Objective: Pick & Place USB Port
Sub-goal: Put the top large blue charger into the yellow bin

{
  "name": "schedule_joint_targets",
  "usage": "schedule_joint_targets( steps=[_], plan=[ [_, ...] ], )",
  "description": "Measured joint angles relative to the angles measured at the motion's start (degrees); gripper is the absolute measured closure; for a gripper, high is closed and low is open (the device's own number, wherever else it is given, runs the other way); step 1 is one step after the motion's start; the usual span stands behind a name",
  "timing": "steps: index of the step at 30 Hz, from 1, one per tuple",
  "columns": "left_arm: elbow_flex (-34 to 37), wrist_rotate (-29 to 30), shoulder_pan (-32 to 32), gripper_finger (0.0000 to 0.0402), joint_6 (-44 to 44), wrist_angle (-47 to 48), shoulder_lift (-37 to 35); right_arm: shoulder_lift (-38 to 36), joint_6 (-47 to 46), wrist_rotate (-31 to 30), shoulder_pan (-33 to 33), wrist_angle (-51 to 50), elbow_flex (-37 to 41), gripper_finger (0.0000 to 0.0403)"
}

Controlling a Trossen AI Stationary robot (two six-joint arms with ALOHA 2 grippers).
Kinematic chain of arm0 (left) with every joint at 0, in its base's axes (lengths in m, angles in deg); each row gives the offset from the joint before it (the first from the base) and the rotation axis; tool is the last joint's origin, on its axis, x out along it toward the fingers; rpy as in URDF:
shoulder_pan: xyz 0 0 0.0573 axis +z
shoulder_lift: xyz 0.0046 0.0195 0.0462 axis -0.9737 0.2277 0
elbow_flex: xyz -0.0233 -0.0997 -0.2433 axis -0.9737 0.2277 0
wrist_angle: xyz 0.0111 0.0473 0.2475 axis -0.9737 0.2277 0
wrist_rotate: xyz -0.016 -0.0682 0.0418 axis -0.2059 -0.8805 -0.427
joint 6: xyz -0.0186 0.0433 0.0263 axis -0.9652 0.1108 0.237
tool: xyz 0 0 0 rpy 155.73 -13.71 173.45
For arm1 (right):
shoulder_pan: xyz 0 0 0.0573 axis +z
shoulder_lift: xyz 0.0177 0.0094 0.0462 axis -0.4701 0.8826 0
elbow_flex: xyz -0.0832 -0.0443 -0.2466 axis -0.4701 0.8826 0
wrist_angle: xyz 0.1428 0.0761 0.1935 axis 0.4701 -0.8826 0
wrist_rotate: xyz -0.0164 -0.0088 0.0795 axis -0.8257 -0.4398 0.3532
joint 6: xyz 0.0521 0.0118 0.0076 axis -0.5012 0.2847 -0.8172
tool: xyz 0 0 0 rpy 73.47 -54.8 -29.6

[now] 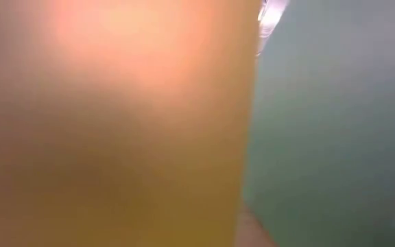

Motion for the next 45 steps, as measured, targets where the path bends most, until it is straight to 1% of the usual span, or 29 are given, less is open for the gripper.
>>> schedule_joint_targets(
  steps=[3, 8, 12, 15, 18, 21, 25, 30, 35, 39, 45],
  plan=[
    [1.5, 2.0, 0.0, 0.0376, -2.1, -5.4, 0.1, 0.3, -1.3, 4.3, -6.0, -2.3, 2.0, 0.0264],
    [1.7, 6.9, 0.0, 0.0376, -4.0, -11.4, 0.1, 3.1, 0.0, 14.7, -14.6, -1.9, 4.0, 0.0264],
    [1.7, 10.3, 0.0, 0.0376, -6.2, -14.2, 0.1, 8.9, 3.8, 21.6, -19.8, -0.7, 4.1, 0.0264],
    [1.7, 13.9, 0.0, 0.0376, -8.2, -16.1, 0.1, 14.2, 5.0, 29.8, -23.5, 2.8, 4.1, 0.0263],
    [1.7, 17.2, 0.0, 0.0376, -8.5, -18.7, 0.2, 19.2, 5.4, 37.0, -25.9, 6.6, 4.1, 0.0258],
    [1.7, 19.5, 0.0, 0.0376, -7.9, -21.0, 0.2, 22.5, 6.3, 41.6, -27.3, 9.8, 4.1, 0.025],
    [1.7, 21.7, -0.2, 0.0376, -7.7, -22.9, 0.2, 24.3, 9.0, 41.4, -28.3, 8.6, 3.0, 0.0246],
    [1.7, 23.9, -1.3, 0.0376, -7.8, -24.6, 0.2, 24.3, 12.0, 34.7, -28.5, 5.1, 1.1, 0.0253],
    [1.7, 24.4, -2.0, 0.0376, -8.1, -24.8, 0.2, 24.4, 15.2, 28.4, -28.5, 2.7, -0.3, 0.0262],
    [1.7, 24.4, -2.0, 0.0376, -8.2, -24.8, 0.2, 26.6, 14.7, 28.6, -29.2, 3.2, -0.3, 0.0263],
    [1.7, 24.4, -2.0, 0.0376, -8.2, -24.8, 0.2, 32.1, 13.2, 29.1, -29.1, 3.1, -0.3, 0.0257]
  ],
)
